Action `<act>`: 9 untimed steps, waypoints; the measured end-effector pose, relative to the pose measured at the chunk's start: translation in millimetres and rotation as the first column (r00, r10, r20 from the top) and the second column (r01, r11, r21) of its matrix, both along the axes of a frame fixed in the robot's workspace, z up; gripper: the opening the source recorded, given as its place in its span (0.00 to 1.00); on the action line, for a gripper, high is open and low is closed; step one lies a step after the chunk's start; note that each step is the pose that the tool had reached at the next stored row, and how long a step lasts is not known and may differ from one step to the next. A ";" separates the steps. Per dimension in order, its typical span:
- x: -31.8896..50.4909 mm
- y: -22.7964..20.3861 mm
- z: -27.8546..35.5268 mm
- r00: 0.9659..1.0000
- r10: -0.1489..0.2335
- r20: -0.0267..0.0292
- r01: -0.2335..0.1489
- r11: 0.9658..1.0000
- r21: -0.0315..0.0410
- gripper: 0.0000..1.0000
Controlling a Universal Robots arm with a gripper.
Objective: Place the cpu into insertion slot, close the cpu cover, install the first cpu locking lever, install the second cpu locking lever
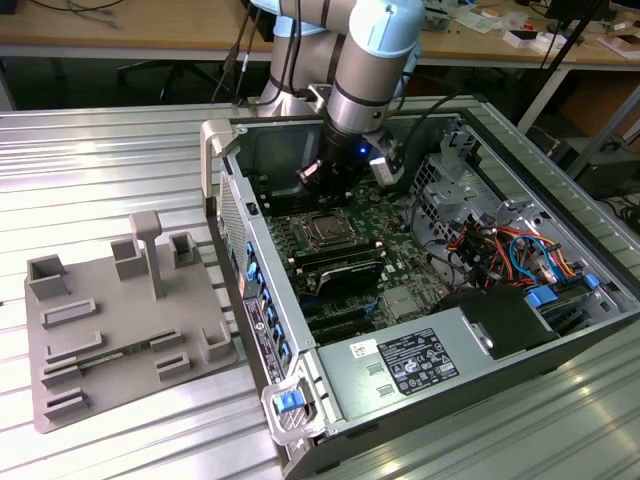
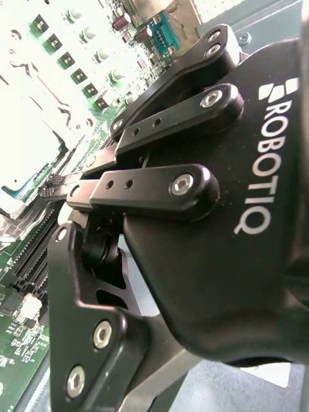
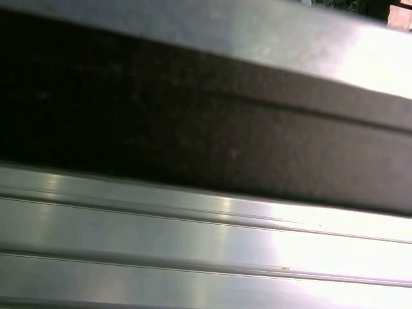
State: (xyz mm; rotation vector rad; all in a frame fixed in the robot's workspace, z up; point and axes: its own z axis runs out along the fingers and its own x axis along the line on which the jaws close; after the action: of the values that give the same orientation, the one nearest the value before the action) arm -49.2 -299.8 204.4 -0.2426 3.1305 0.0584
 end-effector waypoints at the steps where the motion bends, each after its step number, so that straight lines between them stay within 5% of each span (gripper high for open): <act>1: 0.2 0.0 0.0 1.000 0.000 0.000 0.000 1.000 0.000 0.11; 9: 2.0 -0.2 -0.1 1.000 0.000 0.000 0.000 1.000 0.000 0.11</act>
State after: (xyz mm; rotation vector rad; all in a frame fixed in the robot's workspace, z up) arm -47.2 -300.0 204.3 -0.2429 3.1304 0.0587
